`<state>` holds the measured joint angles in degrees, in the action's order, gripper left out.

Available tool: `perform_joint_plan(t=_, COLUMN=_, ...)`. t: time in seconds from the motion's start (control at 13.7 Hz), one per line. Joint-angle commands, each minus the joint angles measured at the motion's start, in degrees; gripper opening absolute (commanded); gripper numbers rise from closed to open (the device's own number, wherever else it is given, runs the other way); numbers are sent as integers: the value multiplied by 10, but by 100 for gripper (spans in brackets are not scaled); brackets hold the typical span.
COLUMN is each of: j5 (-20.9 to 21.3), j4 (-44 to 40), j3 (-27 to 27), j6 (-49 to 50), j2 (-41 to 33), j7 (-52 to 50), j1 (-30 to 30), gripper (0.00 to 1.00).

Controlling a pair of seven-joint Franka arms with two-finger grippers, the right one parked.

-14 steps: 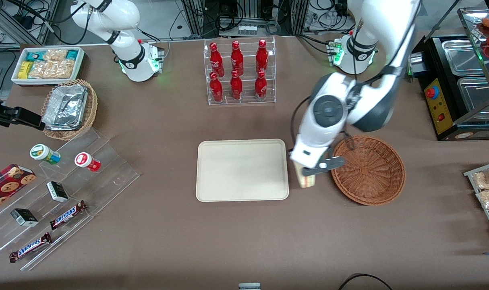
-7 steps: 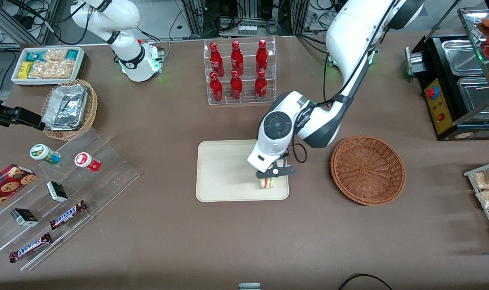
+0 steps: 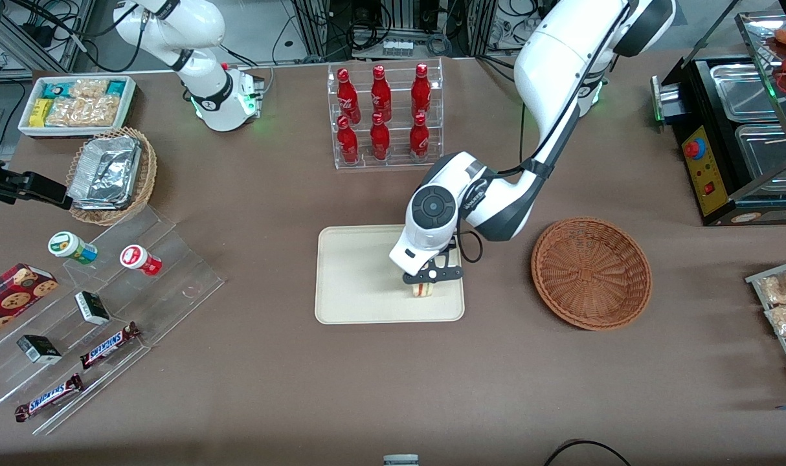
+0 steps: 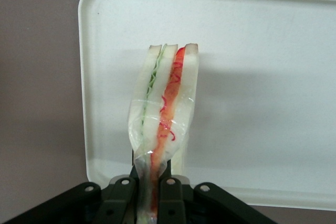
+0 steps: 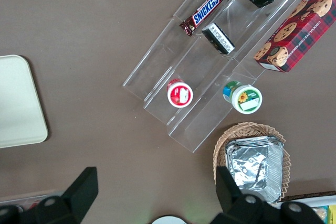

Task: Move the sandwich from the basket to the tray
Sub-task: 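Lower the sandwich onto the tray and open the left gripper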

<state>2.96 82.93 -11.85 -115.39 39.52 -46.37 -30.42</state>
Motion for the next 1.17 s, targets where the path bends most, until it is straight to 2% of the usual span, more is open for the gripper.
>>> perform_joint_plan(t=0.0, j5=17, j4=-23, j3=3, j6=19, j2=16, j7=4, j1=-5, gripper=0)
perform_joint_plan(t=0.66, j5=19, j4=-37, j3=5, j6=12, j2=47, j7=1, j1=-5, gripper=0)
perform_joint_plan(t=0.73, j5=19, j4=-39, j3=4, j6=12, j2=49, j7=1, j1=-7, gripper=3)
perform_joint_plan(t=0.8, j5=19, j4=-39, j3=4, j6=11, j2=49, j7=1, j1=-10, gripper=48)
perform_joint_plan(t=0.88, j5=20, j4=-39, j3=5, j6=11, j2=49, j7=1, j1=-13, gripper=84)
perform_joint_plan(t=0.95, j5=25, j4=-41, j3=5, j6=11, j2=49, j7=0, j1=-15, gripper=99)
perform_joint_plan(t=1.1, j5=26, j4=-43, j3=4, j6=11, j2=49, j7=0, j1=-15, gripper=100)
